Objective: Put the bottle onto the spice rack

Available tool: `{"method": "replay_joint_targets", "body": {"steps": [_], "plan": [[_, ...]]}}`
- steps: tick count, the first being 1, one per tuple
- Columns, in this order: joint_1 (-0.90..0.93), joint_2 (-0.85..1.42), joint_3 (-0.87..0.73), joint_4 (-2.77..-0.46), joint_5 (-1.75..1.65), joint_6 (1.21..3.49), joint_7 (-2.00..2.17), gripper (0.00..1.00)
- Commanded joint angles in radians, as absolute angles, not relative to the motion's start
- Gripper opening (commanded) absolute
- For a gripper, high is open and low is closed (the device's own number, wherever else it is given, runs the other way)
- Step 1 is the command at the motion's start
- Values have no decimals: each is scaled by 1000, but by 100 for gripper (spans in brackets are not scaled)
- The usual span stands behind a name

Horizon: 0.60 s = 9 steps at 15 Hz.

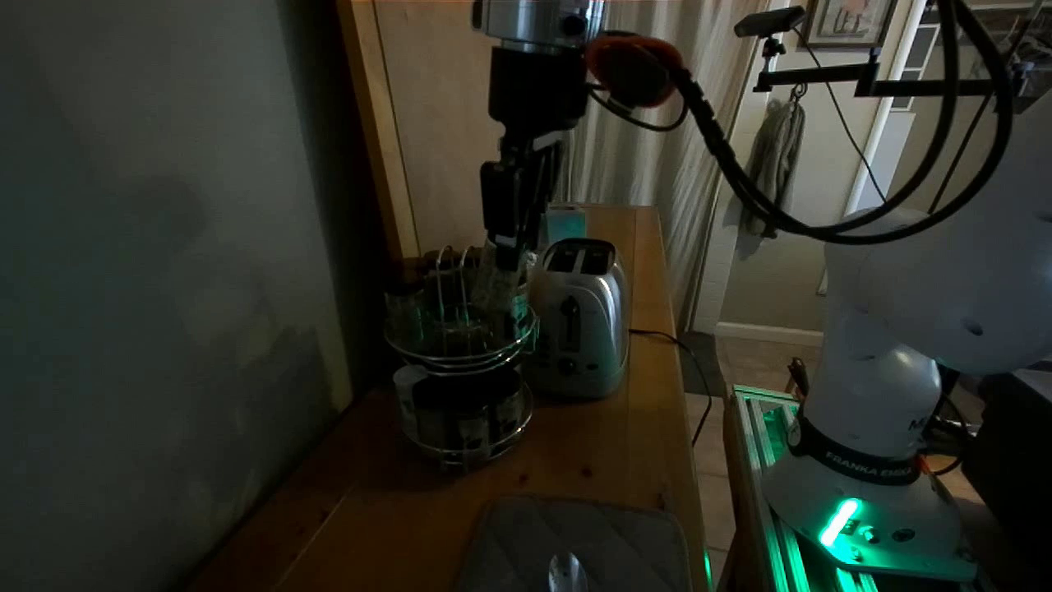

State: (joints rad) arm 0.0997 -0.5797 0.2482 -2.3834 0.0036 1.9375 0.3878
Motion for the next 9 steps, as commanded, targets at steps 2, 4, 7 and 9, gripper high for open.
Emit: {"method": "replay_joint_targets", "body": {"steps": [2,4,7,9], "plan": [[103,-508,220,-2348,25,1936,340,25],[106,-489,216,-2343,28,1922,331,25],[108,-467,215,-2339,22,1907,320,25],[108,-457,215,-2338,20,1903,315,25]]}}
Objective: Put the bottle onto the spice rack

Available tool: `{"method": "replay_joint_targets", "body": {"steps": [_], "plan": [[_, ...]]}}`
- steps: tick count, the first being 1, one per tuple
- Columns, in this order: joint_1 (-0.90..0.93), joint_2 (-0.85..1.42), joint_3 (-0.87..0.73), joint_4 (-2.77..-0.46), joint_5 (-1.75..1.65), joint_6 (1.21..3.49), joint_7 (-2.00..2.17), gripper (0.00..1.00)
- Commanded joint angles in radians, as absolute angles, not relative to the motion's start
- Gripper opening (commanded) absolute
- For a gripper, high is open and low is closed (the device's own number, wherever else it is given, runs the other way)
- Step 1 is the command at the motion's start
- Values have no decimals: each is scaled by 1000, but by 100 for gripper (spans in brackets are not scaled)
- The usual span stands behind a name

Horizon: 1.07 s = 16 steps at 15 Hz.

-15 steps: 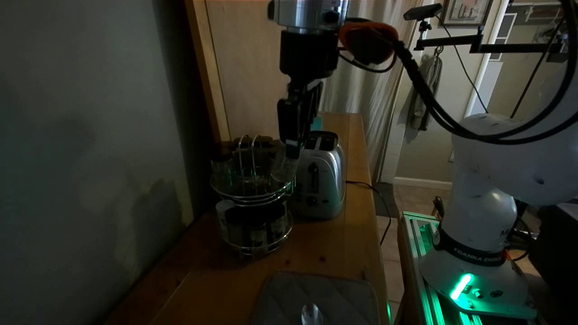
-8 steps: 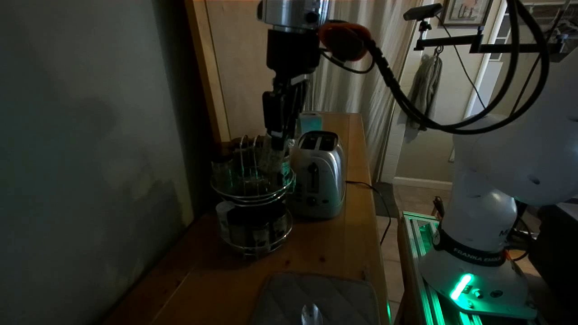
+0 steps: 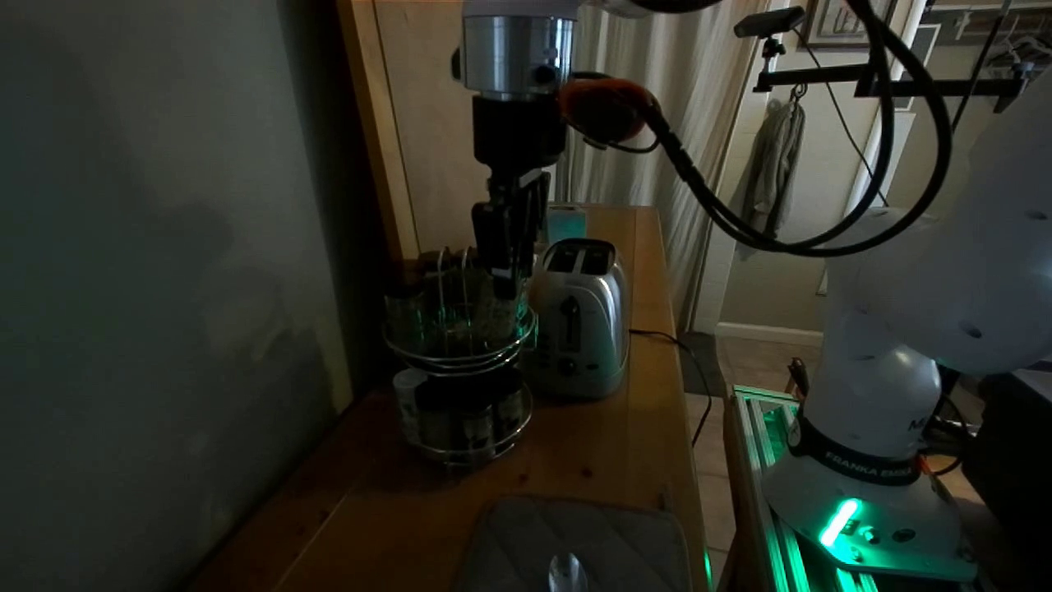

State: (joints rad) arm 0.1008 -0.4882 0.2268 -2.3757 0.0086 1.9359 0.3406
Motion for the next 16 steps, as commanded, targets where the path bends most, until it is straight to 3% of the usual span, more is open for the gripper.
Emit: {"method": "replay_joint_targets", "body": {"steps": [1,15,16], "plan": [[108,-452,215,-2340,18,1903,312,25],[100,-380,200,-2310,3,1870,291,25],[100,-374,199,-2306,2,1867,289,44]]}}
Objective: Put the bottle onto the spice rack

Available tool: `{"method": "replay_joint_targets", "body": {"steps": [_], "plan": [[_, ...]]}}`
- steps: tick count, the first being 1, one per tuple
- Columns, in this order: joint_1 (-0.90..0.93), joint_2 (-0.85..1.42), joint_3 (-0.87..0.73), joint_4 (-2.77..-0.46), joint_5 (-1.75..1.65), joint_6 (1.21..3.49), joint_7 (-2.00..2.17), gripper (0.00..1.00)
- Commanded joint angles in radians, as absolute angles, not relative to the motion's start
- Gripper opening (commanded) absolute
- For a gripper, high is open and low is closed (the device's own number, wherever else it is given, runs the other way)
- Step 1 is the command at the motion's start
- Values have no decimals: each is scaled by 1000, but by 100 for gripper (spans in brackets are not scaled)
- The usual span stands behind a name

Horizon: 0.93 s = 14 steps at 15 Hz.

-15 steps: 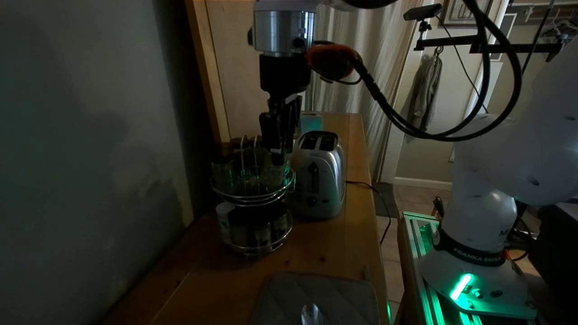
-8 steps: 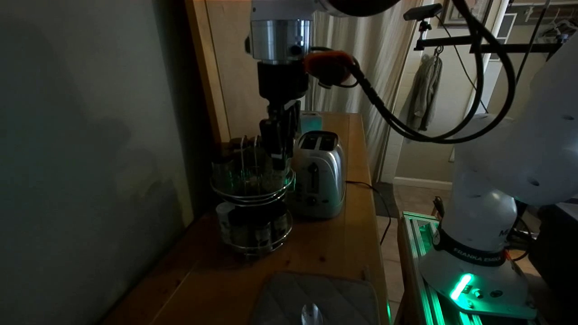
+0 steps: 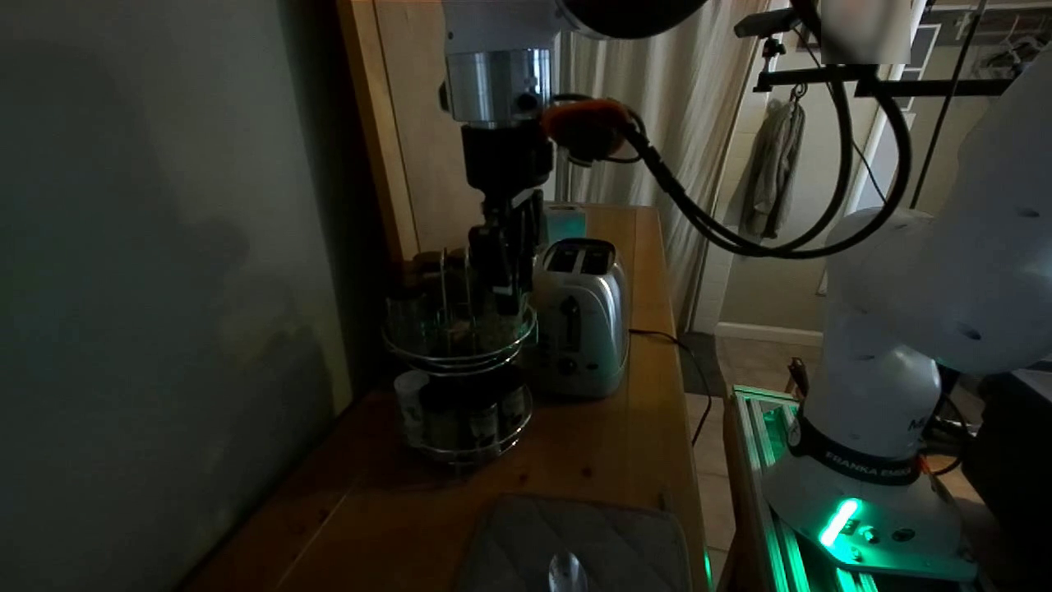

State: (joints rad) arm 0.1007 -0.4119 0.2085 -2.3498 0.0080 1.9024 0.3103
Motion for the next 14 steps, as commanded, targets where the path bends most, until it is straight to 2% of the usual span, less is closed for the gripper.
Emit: {"method": "replay_joint_targets", "body": {"steps": [1,2,5,6,14], "plan": [[101,-371,198,-2304,2,1869,288,75],[102,-368,198,-2302,2,1870,287,77],[103,-368,201,-2294,-4,1869,290,97],[103,-370,204,-2290,-7,1867,293,99],[123,-409,245,-2232,-12,1840,338,100]]}}
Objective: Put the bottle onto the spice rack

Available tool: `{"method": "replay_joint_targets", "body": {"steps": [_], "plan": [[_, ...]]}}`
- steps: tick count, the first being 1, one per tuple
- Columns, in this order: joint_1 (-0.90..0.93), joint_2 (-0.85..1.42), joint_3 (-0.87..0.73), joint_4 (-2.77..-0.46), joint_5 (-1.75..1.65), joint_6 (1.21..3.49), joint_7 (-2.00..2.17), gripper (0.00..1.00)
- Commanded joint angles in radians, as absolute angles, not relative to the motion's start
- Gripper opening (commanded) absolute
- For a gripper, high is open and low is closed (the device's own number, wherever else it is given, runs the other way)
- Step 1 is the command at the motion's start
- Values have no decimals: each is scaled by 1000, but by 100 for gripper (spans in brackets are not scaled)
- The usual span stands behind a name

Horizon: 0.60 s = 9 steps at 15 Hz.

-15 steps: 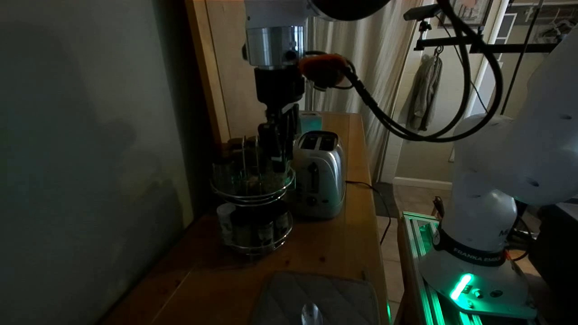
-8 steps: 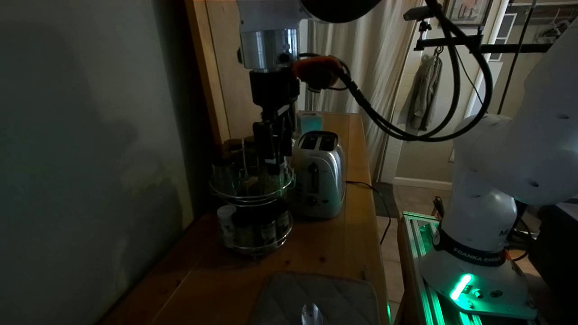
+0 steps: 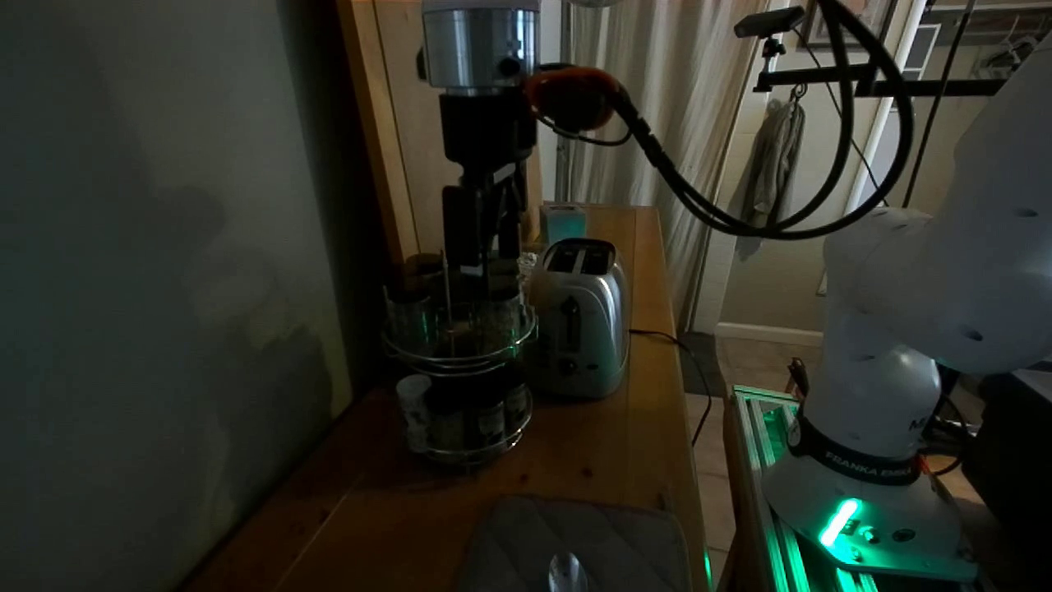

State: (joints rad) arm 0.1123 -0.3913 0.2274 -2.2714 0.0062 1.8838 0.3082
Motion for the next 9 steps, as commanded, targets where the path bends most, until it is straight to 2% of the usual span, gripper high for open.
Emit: {"method": "replay_joint_targets", "body": {"steps": [1,9], "plan": [[124,-415,254,-2224,-17,1832,346,100],[107,-504,331,-2185,-163,1804,472,100]]}}
